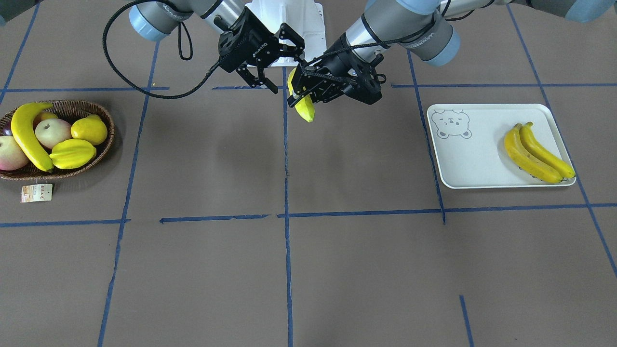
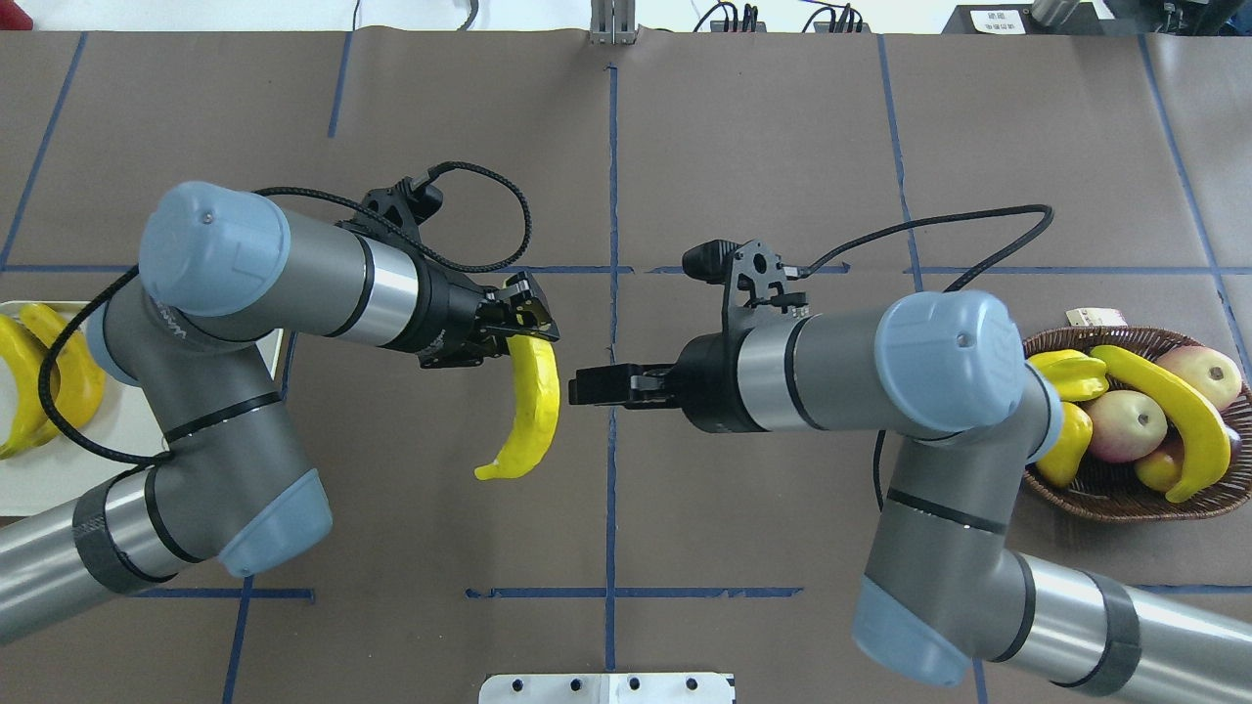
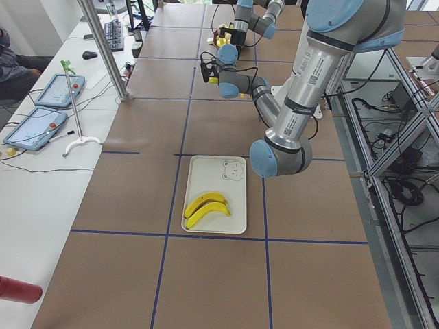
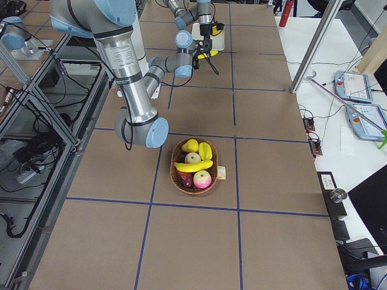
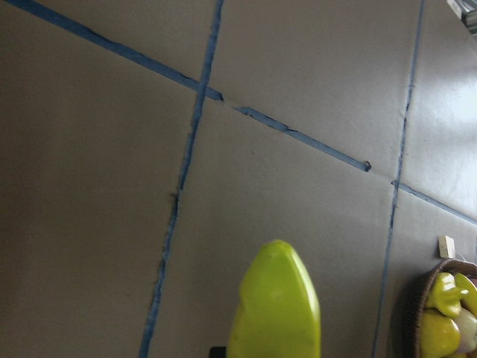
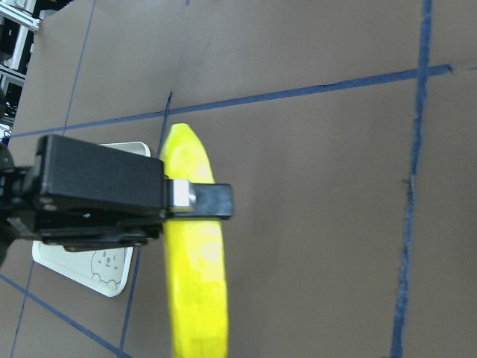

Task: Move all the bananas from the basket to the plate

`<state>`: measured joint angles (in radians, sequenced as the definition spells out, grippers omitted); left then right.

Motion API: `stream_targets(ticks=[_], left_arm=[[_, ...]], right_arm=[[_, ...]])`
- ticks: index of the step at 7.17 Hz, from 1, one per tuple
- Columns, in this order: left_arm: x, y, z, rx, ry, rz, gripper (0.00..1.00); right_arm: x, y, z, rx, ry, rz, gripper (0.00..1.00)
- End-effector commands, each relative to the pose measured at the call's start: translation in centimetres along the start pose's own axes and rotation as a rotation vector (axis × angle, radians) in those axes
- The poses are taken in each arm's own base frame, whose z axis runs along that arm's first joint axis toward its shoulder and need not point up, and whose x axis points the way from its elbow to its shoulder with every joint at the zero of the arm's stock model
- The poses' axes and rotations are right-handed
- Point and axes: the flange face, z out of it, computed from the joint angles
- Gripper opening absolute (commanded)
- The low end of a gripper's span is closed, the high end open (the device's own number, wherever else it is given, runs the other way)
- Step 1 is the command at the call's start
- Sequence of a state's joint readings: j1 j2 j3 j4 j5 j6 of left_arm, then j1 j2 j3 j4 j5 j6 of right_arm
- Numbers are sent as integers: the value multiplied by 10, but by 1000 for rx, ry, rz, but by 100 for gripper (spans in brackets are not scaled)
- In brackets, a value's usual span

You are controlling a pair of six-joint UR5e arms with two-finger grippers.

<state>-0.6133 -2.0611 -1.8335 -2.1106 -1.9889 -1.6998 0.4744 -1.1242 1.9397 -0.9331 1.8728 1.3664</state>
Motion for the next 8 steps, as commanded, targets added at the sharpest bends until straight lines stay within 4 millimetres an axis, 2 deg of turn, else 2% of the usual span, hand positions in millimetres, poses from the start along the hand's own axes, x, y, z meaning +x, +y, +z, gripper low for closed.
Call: stream_targets(ticks=[1,2,3,4,5,7,8], left_arm=[[-21,-39,-33,101,-198,-127,0],[-43,-49,-48,123,-260,-159,0],[-70,-57,-51,134,-332,-195,0],[-86,-65,-53,124,-446,-208,0],[-106,-80,-62,149,-510,-229,0],[-166,-120,-96,221,-553,-301,0],[-203,-129,-107,240,-572,-332,0]], right_arm=[[35,-25,-47,-62,57,39,99],[52,-36,-59,-59,87,59,99],[83,-43,-67,-45,137,79,100],[110,-43,-73,-52,179,36,100],[141,-49,-90,-78,212,30,100],[195,-73,-137,-123,294,0,100],[220,-74,-152,-131,339,-36,100]])
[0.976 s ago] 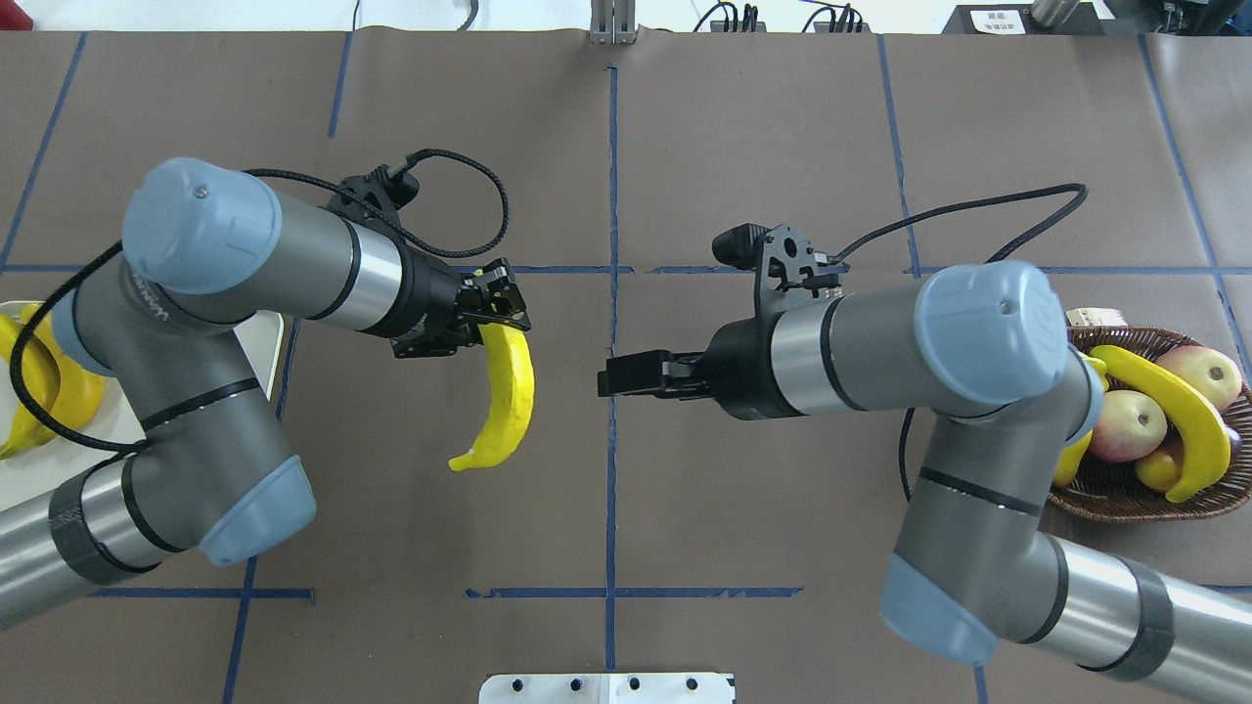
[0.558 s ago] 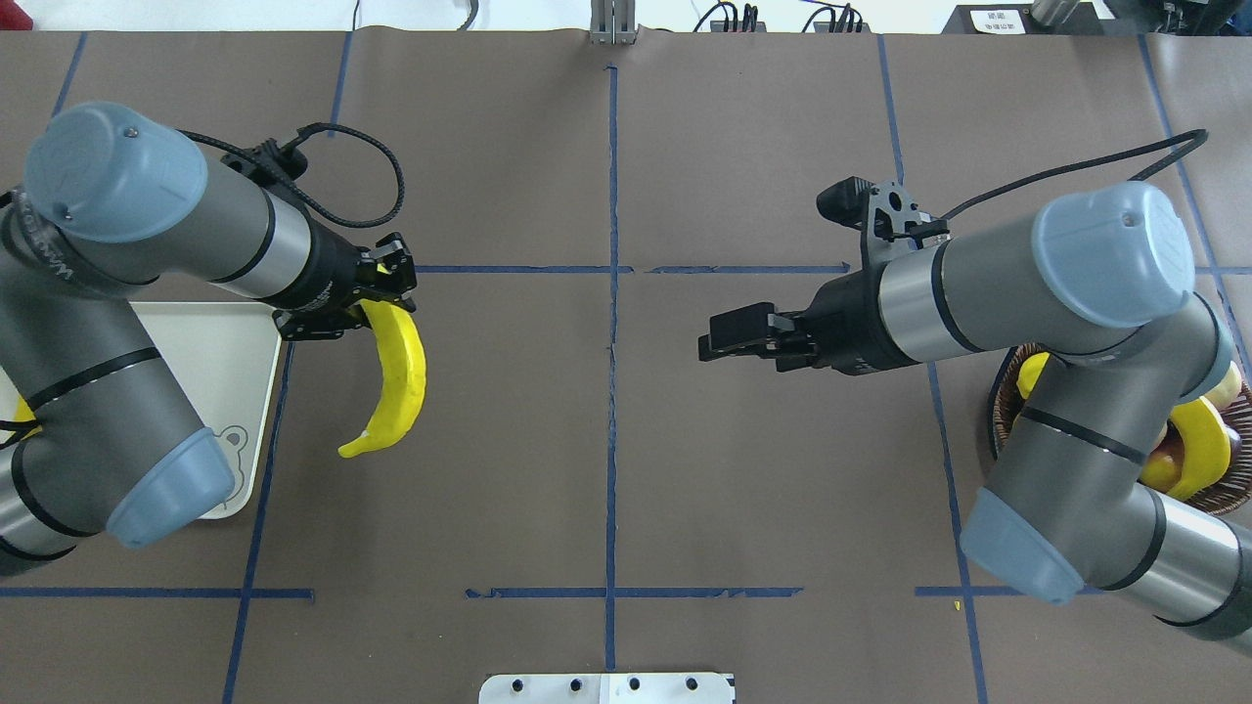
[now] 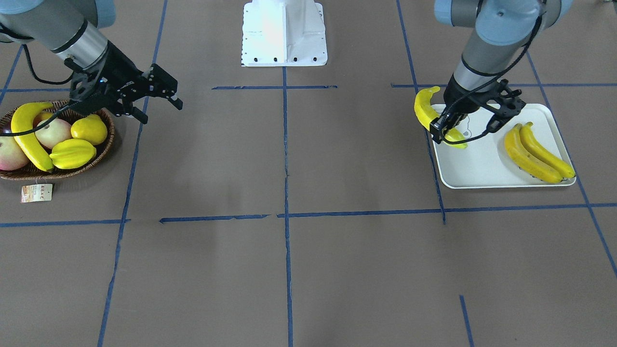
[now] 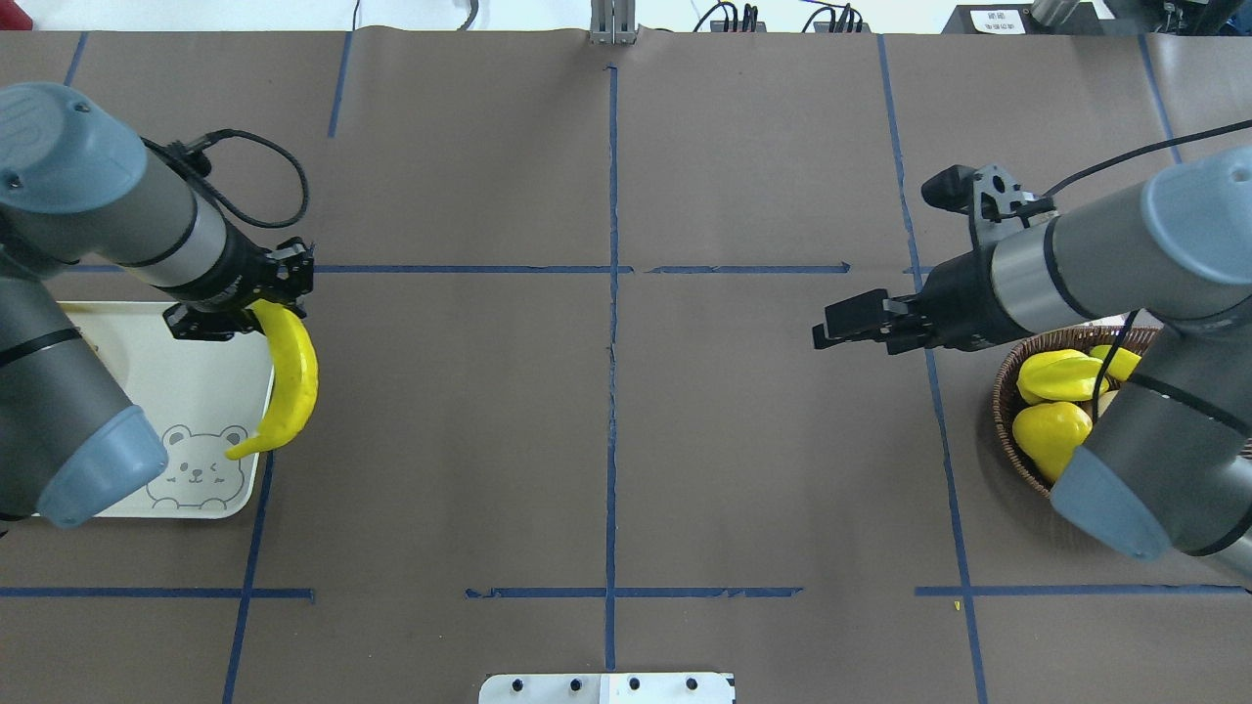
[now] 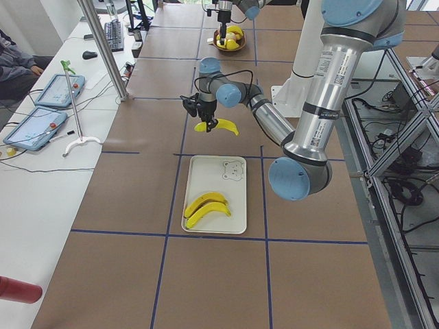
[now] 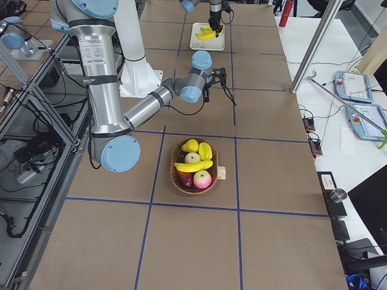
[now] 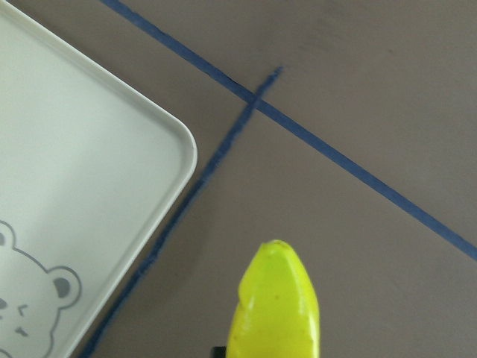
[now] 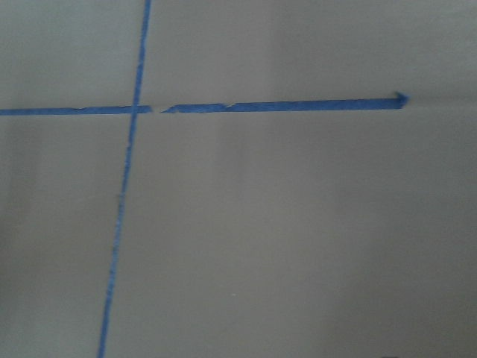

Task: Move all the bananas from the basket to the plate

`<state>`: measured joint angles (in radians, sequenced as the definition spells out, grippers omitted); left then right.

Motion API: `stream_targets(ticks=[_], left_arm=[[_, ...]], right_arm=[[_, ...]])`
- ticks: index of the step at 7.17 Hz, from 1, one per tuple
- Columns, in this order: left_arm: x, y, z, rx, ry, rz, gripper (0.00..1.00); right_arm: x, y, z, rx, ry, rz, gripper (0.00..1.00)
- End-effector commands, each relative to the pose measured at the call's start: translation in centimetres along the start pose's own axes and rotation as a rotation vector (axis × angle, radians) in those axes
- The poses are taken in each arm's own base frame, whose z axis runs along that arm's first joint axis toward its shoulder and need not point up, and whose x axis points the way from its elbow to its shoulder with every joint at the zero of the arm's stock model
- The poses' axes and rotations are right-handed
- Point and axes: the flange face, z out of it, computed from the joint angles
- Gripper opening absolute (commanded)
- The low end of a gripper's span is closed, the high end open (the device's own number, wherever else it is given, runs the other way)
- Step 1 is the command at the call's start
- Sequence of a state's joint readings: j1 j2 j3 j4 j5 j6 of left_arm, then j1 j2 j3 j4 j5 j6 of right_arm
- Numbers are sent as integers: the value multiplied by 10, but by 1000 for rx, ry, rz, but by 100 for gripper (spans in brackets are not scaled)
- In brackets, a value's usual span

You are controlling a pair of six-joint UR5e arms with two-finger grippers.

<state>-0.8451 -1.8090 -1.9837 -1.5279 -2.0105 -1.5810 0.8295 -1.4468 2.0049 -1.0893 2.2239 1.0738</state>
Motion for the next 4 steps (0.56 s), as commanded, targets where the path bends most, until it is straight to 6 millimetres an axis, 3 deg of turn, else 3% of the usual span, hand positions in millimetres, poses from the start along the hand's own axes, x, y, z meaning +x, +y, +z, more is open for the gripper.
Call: stream_targets(ticks=[1,3,4], left_arm=[[-58,-41,19,32,-6,-51,1],[-110,-68,43,42,-20,-54,9],[-121,-89,66,48,-38,-85,9]], right_arm=[[66,1,-18,-20,90,-66,100],[101,2,-38,-29,102,-86,100],[118,5,-44,-32,114,-104,100]])
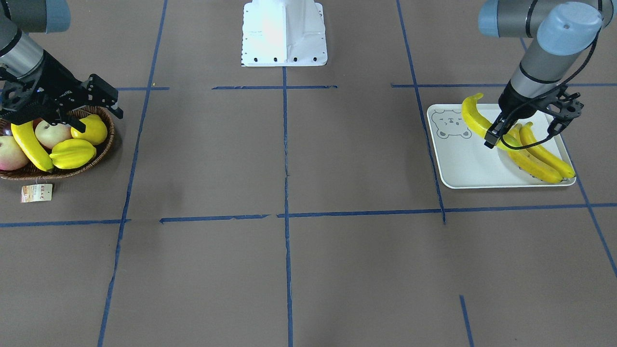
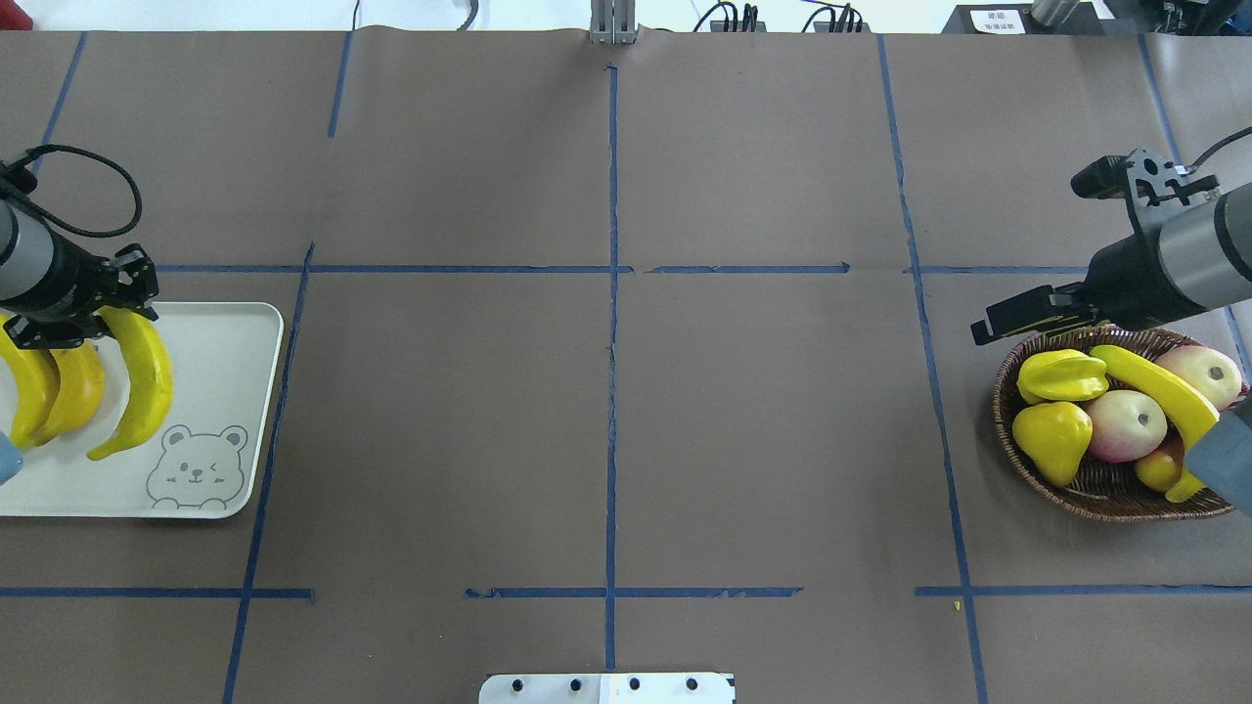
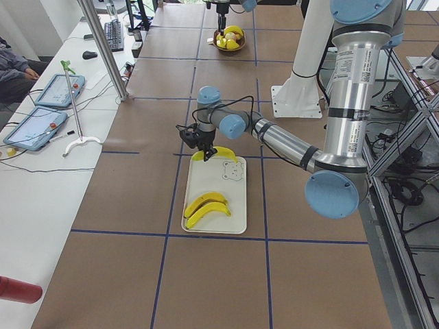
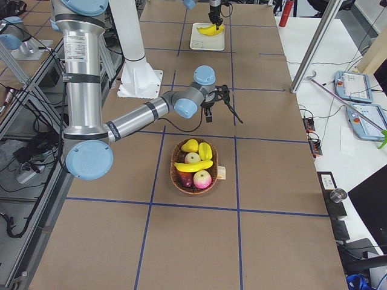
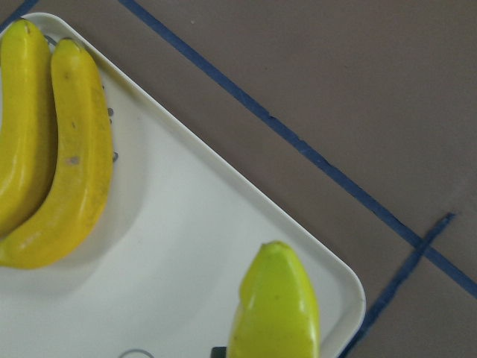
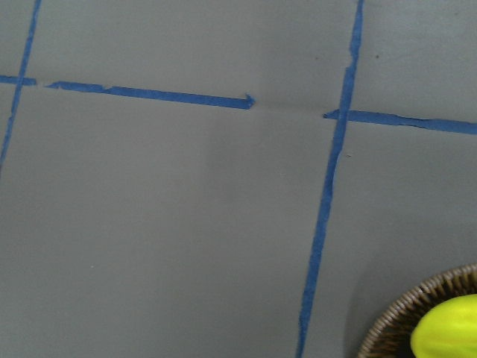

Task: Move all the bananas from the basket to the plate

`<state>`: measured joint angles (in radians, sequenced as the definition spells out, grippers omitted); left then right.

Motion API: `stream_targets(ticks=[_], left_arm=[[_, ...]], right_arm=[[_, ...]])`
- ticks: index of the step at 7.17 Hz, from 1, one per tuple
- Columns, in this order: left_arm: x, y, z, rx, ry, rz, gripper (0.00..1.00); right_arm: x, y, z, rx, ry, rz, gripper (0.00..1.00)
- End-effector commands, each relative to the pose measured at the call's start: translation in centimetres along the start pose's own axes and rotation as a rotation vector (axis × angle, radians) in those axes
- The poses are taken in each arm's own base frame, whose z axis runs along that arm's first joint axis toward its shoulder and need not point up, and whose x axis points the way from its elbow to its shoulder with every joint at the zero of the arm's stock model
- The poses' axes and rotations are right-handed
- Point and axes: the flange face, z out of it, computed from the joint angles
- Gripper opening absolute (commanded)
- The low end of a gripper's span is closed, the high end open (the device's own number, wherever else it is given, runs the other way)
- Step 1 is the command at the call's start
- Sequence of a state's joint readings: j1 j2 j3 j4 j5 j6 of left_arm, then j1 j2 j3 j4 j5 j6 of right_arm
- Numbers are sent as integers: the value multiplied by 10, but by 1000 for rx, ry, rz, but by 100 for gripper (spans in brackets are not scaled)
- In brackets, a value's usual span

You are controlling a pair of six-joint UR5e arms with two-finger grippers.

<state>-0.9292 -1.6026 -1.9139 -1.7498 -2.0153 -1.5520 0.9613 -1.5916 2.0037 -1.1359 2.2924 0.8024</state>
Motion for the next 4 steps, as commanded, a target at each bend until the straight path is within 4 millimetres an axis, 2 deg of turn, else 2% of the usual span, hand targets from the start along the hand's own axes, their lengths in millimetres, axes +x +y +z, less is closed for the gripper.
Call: stream_targets(ticks=[1,2,4], left_arm=[[-32,-37,56,8,-7,-35,14],[-38,-44,74,8,31,-34,16],[-44,-49,83,10,19,-40,23]], right_arm=[[35,12,-8,-13,28,-40,100],[36,12,-9,-11,29,-43,100],[35,12,-10,-9,27,-45,100]])
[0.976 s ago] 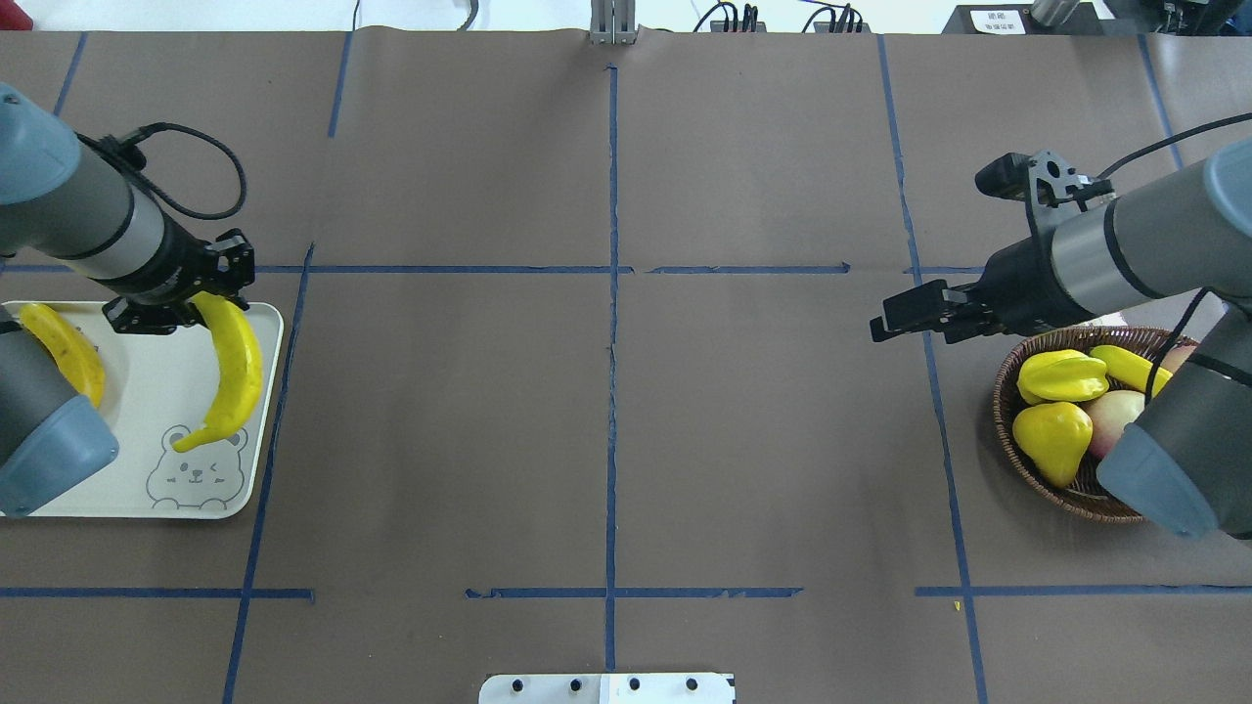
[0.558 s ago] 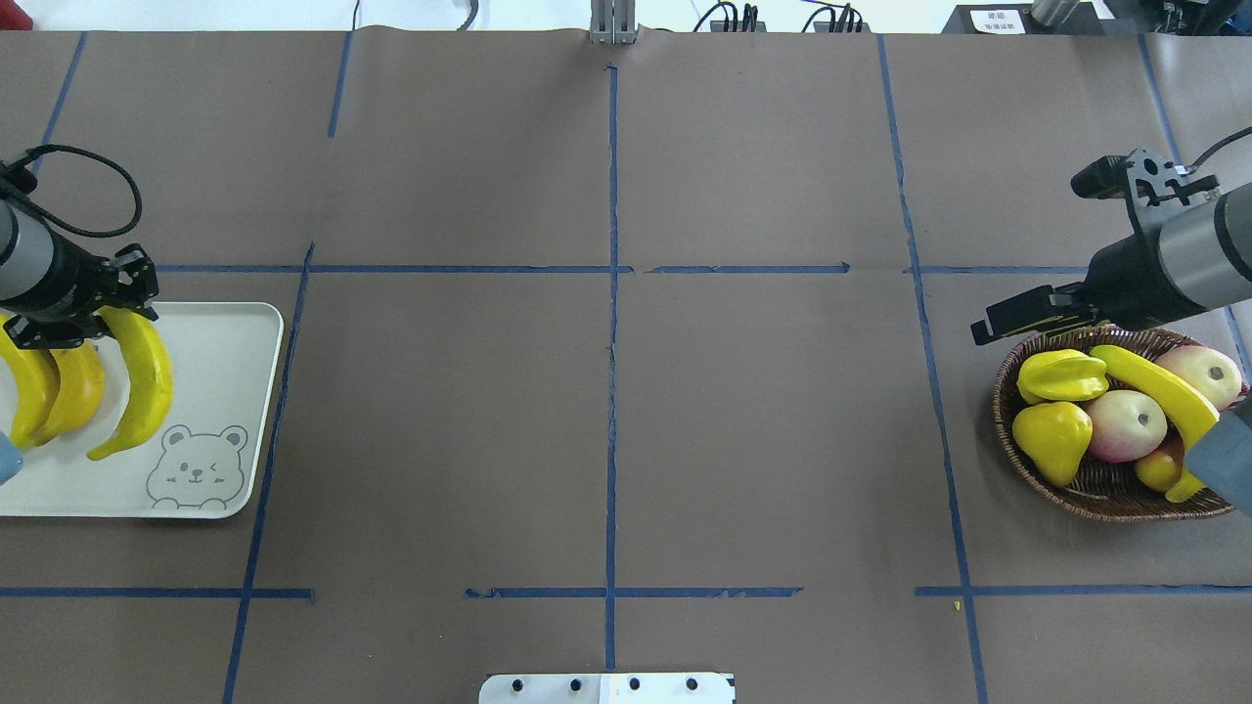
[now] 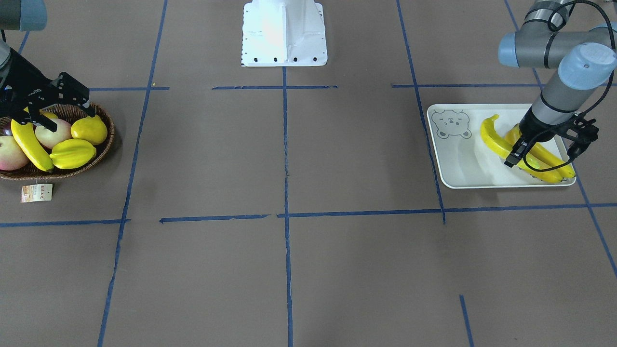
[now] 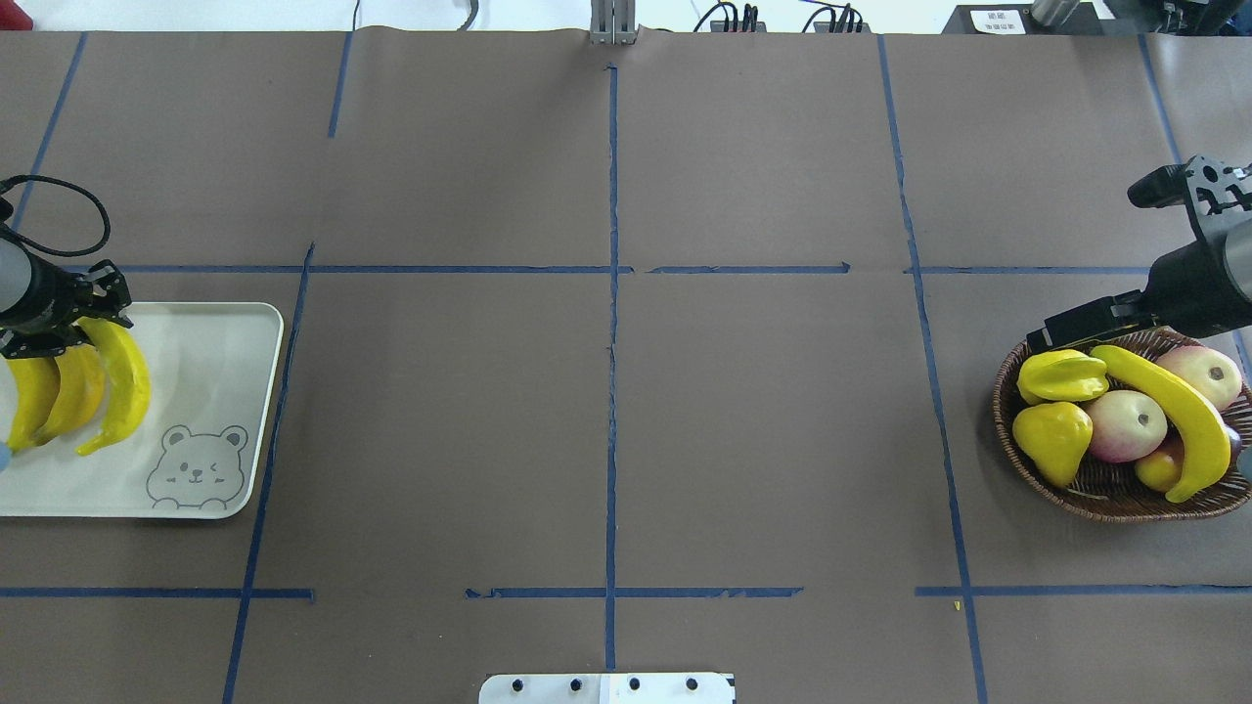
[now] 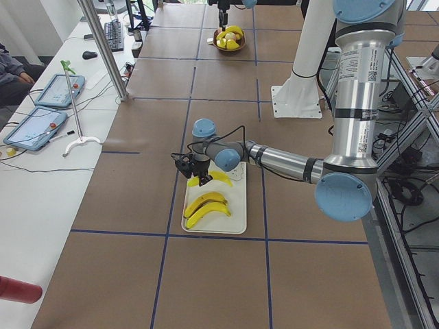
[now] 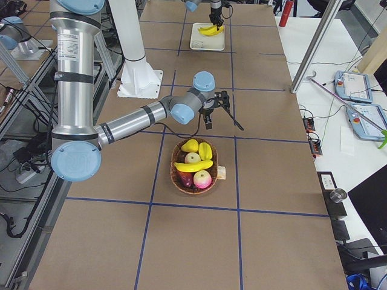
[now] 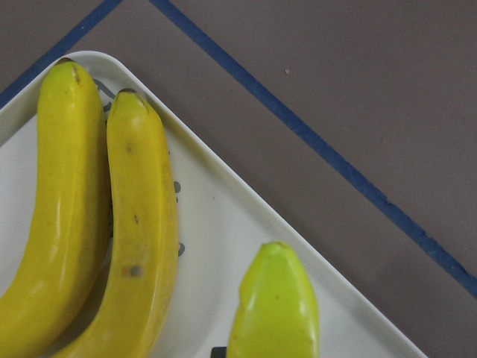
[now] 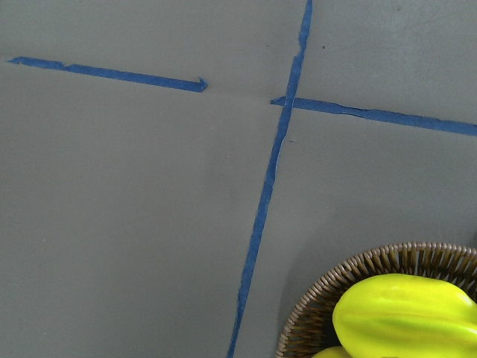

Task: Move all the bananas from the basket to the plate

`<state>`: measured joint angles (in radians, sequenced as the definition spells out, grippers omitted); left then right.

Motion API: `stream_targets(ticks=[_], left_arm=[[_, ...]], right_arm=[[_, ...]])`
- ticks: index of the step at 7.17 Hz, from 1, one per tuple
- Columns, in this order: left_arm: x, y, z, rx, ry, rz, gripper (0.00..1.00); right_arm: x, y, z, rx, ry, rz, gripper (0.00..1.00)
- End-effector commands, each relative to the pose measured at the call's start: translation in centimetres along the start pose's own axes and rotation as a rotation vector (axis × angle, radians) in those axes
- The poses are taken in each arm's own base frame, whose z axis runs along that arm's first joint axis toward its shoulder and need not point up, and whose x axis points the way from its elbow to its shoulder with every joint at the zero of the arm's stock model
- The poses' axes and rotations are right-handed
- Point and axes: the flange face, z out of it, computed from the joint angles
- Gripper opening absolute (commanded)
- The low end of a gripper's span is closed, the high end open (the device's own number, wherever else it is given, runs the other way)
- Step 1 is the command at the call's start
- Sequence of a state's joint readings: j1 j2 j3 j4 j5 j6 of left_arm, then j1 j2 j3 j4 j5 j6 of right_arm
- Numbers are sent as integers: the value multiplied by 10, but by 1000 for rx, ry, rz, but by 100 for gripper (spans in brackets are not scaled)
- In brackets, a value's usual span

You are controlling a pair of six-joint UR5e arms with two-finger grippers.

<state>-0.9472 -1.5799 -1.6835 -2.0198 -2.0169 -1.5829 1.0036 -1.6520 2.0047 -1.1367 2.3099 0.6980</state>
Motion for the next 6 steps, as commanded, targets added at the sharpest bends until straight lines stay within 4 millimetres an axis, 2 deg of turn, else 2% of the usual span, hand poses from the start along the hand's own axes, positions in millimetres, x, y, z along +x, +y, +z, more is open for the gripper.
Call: stream_targets(ticks=[1,2,3,4,5,6], left_arm=[[-9,-8,14,5,-14,5,30],[-11,-9,16,6,-10,27,49],[-10,-10,14,9,0,51,83],[-9,-16,5,11,15,46,100],[-8,-20,-2,16,26,95,100],[-8,-23,-11,-23,44,129,100]], right_arm=[[0,0,-1,2,-1,-4,100],[-1,0,-2,4,-1,-2,100],[0,-1,-5,10,0,-2,100],[1,-1,-7,14,0,0,100],[5,1,-10,16,4,6,100],[22,11,-11,6,23,-17,100]])
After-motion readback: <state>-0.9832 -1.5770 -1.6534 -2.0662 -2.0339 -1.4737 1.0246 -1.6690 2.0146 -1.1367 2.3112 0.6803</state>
